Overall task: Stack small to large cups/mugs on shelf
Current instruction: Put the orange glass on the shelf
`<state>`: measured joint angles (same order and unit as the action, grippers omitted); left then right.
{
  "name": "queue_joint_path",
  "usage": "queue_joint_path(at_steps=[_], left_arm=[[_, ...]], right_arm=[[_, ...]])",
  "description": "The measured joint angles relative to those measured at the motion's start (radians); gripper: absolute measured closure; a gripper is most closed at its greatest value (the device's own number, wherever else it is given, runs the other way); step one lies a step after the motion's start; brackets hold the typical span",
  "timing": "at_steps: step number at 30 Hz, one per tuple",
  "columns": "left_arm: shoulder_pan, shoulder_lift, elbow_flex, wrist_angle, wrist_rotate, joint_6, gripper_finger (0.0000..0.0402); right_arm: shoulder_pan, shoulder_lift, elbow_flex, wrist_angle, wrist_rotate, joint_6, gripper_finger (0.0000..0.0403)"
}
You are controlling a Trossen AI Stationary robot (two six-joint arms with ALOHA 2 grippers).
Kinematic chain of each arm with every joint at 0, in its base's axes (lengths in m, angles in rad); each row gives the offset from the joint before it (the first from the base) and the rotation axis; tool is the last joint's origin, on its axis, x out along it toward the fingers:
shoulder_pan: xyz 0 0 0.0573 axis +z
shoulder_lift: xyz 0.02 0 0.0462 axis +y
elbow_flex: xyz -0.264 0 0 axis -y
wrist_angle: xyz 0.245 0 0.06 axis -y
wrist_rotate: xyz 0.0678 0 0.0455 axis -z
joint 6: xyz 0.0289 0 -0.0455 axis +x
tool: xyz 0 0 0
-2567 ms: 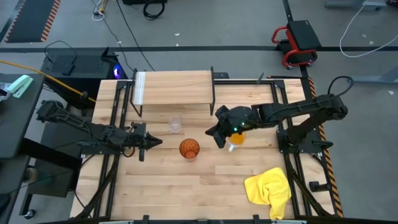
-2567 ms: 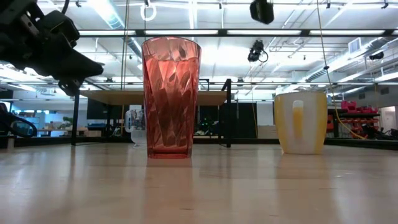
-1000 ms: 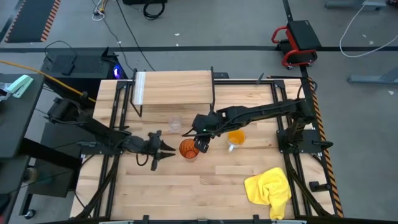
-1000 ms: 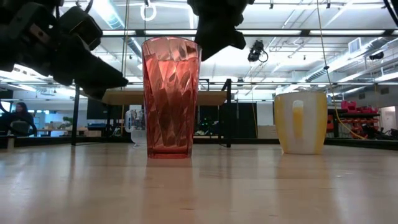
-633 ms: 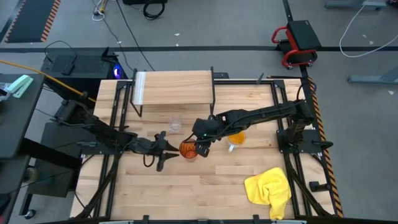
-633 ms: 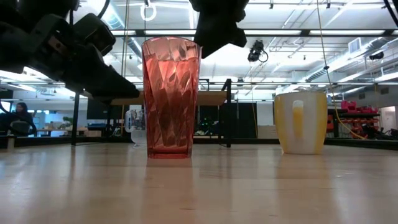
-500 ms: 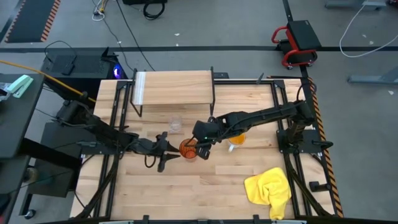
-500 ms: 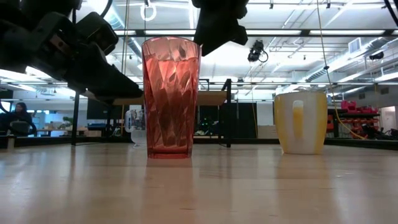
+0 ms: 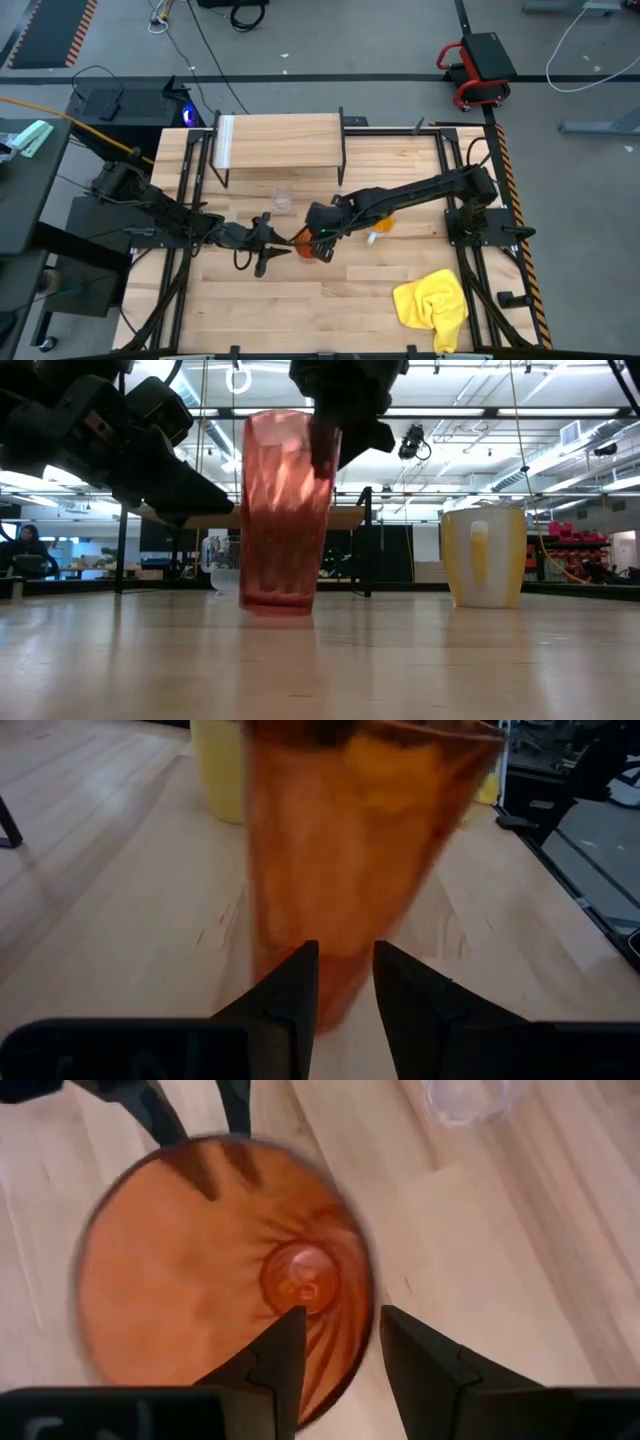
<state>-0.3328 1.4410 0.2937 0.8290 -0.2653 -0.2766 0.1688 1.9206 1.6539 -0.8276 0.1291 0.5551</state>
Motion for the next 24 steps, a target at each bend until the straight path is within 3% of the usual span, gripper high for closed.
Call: queue_joint_path(at_steps=[13,24], left_arm=[[0.008,0.000,0.000,-0.002,-0.001,0.000,0.0294],[0.018,0.000,0.000,-0.002,-0.002,0.000,0.0294]], right_arm=[[-0.010,0.002,0.000,0.005,0.004,0.003,0.0273],[-0.040,0.002,0.000,0.005,0.012,-0.009,0.0363]])
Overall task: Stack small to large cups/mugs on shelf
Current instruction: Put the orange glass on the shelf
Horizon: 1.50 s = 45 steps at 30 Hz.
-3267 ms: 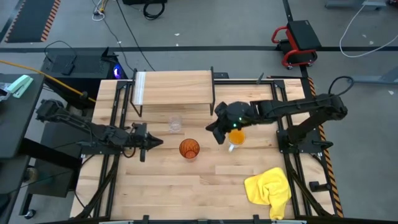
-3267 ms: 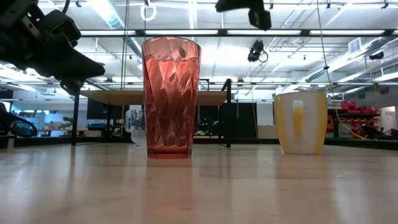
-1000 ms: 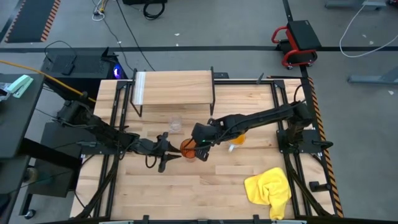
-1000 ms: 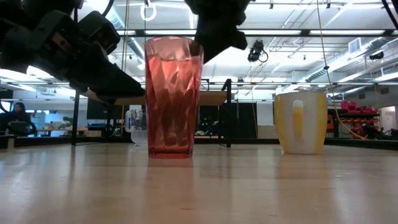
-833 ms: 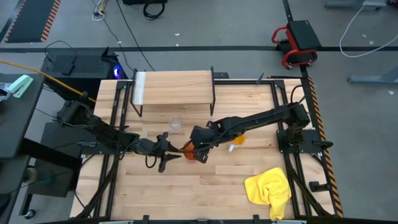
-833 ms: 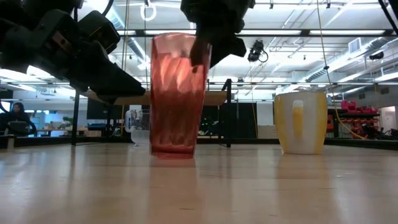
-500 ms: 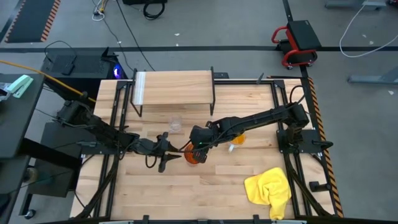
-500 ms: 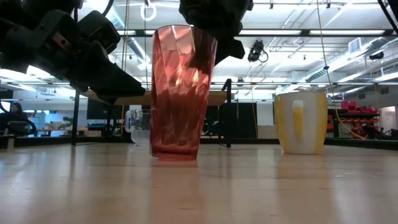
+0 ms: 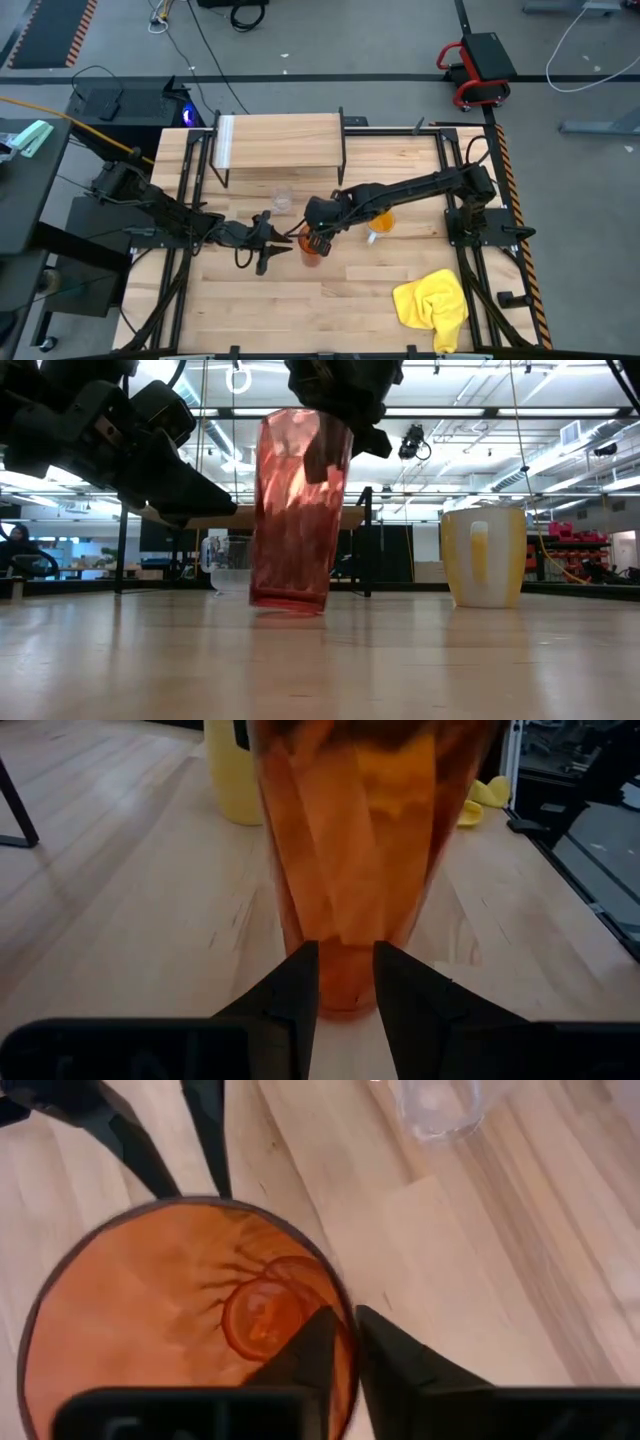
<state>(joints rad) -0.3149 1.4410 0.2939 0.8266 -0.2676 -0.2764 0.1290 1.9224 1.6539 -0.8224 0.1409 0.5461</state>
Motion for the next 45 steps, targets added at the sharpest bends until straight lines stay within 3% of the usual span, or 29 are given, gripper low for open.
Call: queue_joint_path(at_steps=[4,10,20,36,45], left_arm=[[0.000,0.000,0.000,0.000,0.000,0.000,0.0294],[0.000,0.000,0.000,-0.001,0.000,0.001,0.0294],[0.000,0.000,0.000,-0.002,0.000,0.001,0.0294],[0.000,0.000,0.000,-0.004,0.001,0.002,0.0294],[0.037,0.000,0.003,0.061,-0.013,0.076,0.0295]], right_arm=[[-0.014,-0.003,0.001,0.005,0.000,-0.020,0.0392],[-0.017,0.000,0.052,-0.007,0.020,-0.067,0.0390],[-0.050,0.000,0.305,-0.253,0.093,-0.142,0.0394],[-0.342,-0.002,0.605,-0.417,0.097,-0.211,0.0395],[-0.465,-0.002,0.656,-0.410,0.094,-0.261,0.0395]])
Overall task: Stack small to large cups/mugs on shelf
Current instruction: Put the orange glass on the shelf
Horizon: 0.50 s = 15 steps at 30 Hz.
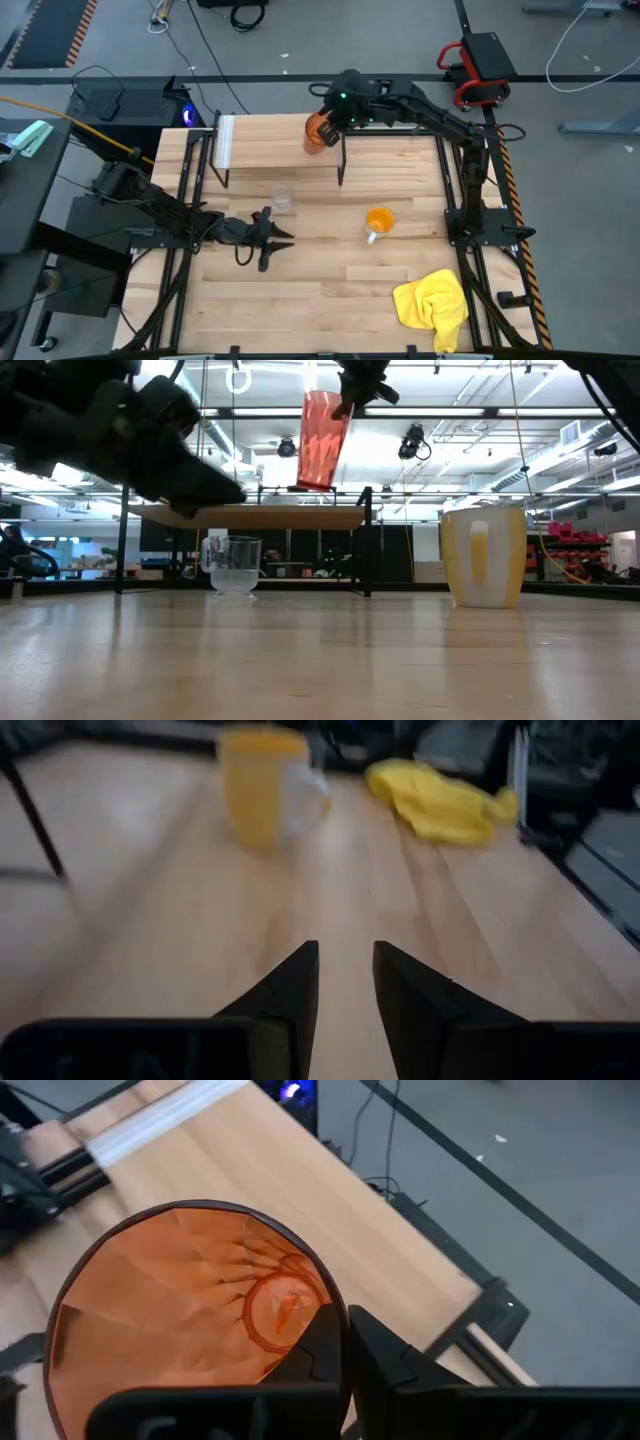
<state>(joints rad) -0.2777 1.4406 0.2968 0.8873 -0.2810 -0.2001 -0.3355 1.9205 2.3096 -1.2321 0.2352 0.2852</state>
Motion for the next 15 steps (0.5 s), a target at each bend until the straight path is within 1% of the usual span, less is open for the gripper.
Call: queue_joint_path(at_steps=[3,6,9,12,15], left_arm=[[0.057,-0.024,0.034,0.023,-0.007,0.088,0.0297],[0.134,-0.072,0.095,-0.031,-0.007,0.157,0.0302],[0.227,-0.133,0.191,-0.211,-0.006,0.215,0.0308],[0.326,-0.188,0.318,-0.476,-0.007,0.242,0.0315],[0.413,-0.219,0.433,-0.699,-0.003,0.285,0.0322]], right_arm=[[-0.021,0.000,0.000,0.001,0.000,-0.004,0.0395],[-0.032,0.000,0.000,0.001,-0.001,-0.008,0.0395],[-0.031,0.000,0.000,0.000,-0.005,-0.009,0.0395],[-0.031,0.000,0.000,0.001,-0.008,-0.015,0.0395],[-0.031,0.000,0.000,0.000,-0.008,-0.016,0.0395]])
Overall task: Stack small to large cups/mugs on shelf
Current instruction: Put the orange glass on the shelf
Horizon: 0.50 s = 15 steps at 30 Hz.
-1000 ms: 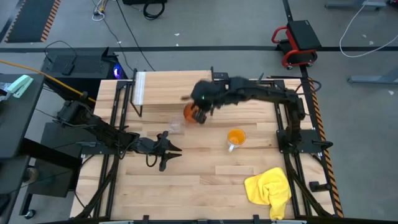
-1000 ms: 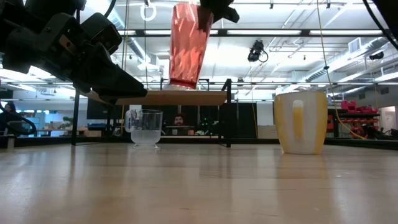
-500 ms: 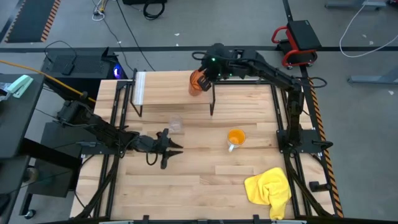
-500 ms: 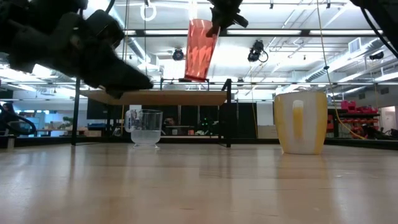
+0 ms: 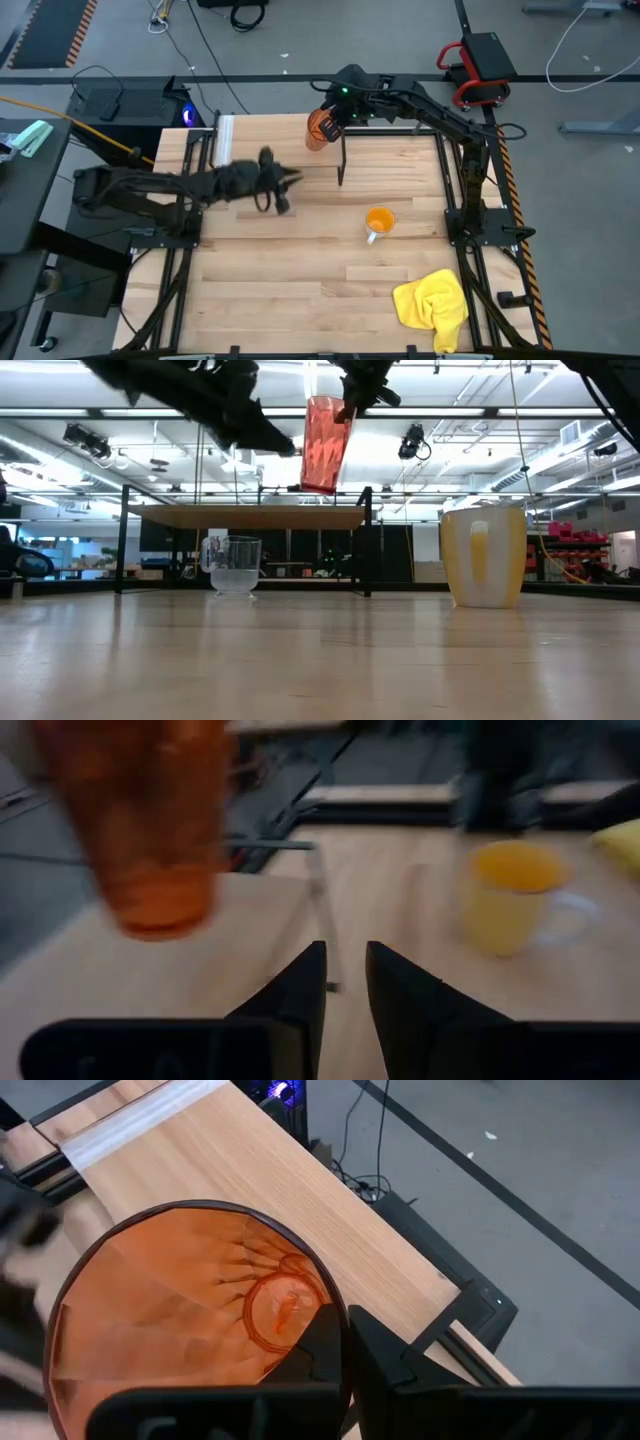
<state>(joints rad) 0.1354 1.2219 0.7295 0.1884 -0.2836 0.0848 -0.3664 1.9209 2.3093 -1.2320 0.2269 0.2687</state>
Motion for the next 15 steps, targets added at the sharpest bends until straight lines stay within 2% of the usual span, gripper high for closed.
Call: queue_joint_path(at_steps=[6,12,15], left_arm=[[0.181,-0.025,0.166,-0.215,0.166,0.063,0.0336],[0.408,-0.008,0.232,-0.235,0.423,0.034,0.0334],[0.486,0.012,0.251,-0.233,0.500,0.024,0.0329]], right_arm=[[-0.012,0.000,0.000,0.007,-0.014,0.006,0.0395],[-0.064,0.000,-0.001,0.019,-0.062,0.012,0.0395],[-0.102,0.000,-0.001,0.028,-0.098,0.037,0.0395]])
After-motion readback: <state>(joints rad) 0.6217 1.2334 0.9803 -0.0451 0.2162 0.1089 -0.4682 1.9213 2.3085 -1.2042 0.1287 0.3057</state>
